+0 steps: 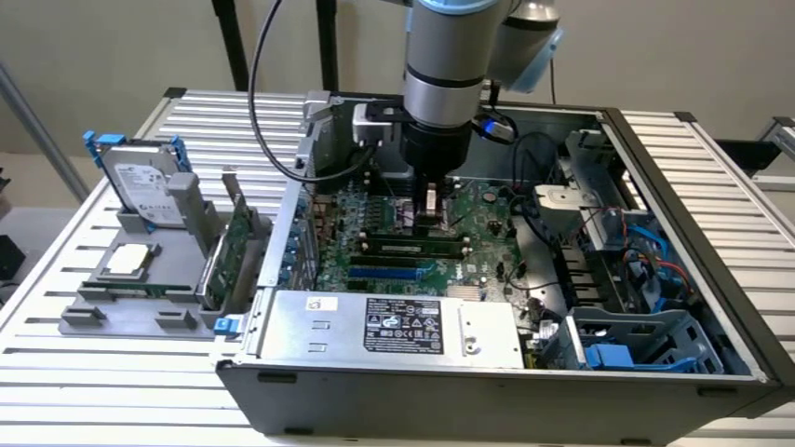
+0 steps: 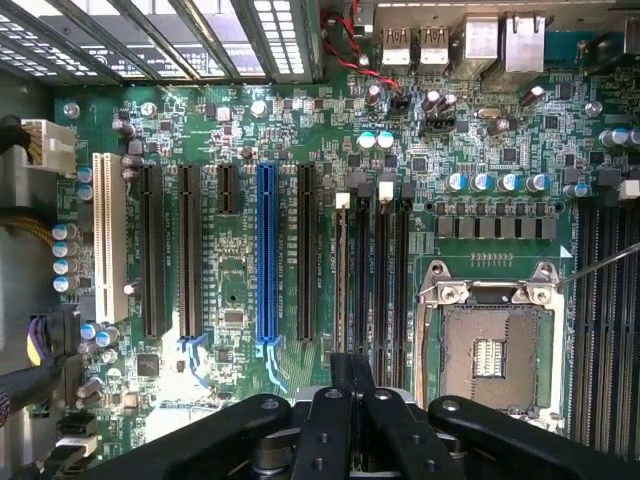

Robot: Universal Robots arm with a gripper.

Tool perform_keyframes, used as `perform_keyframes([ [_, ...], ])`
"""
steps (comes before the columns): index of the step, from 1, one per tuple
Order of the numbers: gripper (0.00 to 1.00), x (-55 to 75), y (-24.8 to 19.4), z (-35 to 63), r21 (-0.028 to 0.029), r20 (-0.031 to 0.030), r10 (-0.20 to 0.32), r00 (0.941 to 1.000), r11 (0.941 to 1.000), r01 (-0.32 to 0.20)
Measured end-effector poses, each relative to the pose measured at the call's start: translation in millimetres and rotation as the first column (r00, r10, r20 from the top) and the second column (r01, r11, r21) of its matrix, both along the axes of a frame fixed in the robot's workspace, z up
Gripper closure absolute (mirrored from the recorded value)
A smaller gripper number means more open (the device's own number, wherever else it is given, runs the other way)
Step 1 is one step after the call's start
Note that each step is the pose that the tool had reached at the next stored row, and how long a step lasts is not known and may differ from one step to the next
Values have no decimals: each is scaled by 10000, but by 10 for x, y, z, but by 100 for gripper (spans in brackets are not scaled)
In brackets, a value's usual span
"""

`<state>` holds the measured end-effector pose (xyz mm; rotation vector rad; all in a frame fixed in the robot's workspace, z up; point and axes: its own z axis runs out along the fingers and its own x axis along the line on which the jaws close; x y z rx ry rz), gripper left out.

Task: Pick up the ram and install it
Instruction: 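Press down the ram until it locks into place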

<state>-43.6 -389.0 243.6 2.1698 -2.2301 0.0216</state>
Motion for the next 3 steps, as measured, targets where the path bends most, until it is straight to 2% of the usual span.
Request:
perform_keyframes([
  [3, 100, 0, 0, 1, -1, -1, 0, 10000, 10000, 0],
])
